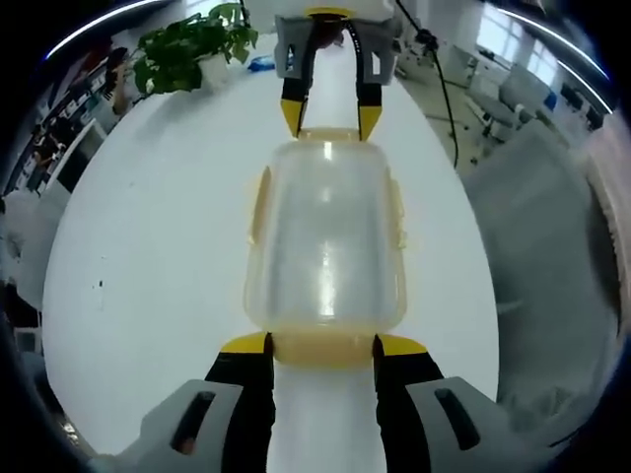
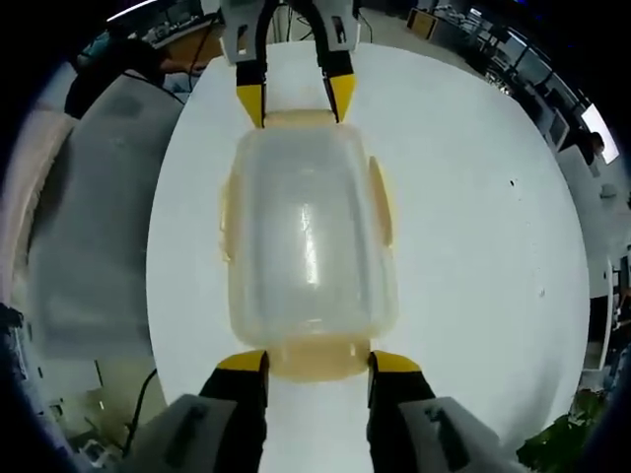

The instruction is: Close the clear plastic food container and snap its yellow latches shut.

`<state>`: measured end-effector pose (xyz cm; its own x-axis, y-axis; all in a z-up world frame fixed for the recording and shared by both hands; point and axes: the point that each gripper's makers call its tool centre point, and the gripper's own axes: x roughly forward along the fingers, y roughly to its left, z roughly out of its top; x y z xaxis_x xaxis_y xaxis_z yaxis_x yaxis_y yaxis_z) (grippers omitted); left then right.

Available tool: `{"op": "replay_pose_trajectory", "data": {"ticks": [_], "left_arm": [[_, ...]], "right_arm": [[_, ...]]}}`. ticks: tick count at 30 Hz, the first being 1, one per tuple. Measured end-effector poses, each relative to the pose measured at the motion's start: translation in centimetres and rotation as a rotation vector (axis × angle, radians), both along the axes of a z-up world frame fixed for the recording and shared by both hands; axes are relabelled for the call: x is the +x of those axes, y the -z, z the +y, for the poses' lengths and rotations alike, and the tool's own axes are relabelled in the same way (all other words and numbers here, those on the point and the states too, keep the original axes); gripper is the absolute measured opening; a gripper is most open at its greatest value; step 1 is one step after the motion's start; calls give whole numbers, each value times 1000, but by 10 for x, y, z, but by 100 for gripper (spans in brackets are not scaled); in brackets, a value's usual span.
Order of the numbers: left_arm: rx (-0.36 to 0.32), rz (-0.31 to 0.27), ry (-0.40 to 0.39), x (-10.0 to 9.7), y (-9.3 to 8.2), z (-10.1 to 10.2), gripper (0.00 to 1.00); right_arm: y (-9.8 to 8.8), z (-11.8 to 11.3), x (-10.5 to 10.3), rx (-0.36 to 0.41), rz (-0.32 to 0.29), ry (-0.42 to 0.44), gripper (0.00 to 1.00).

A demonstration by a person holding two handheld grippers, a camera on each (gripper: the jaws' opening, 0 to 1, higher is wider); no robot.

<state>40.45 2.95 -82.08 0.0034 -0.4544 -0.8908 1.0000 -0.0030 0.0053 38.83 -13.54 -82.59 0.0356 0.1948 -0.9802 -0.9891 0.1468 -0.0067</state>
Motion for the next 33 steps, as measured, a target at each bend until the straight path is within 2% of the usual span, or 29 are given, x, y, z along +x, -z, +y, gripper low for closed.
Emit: {"op": "replay_pose_trajectory", "data": {"ticks": [6,12,15,19,25,29,33], "left_arm": [[1,34,-47,-4,3,4,38],[-30,52,-119,-1,-2,11,43],[-127,96,-210,1,-16,1,44],[-181,112,-285,5,-26,-3,43],[-204,134,-399,9,-23,-3,42],[-208,149,-461,8,-17,-1,41],[-217,169,-522,6,-11,2,41]], "right_arm": [[-3,-1,1,38,-13,51,39],[-10,-4,1,70,-16,100,39],[-13,-3,2,98,-22,139,39],[-14,1,2,136,-23,196,39],[-21,6,1,186,-15,282,38],[-24,14,-2,248,16,371,38],[-21,15,-5,267,51,439,37]]}}
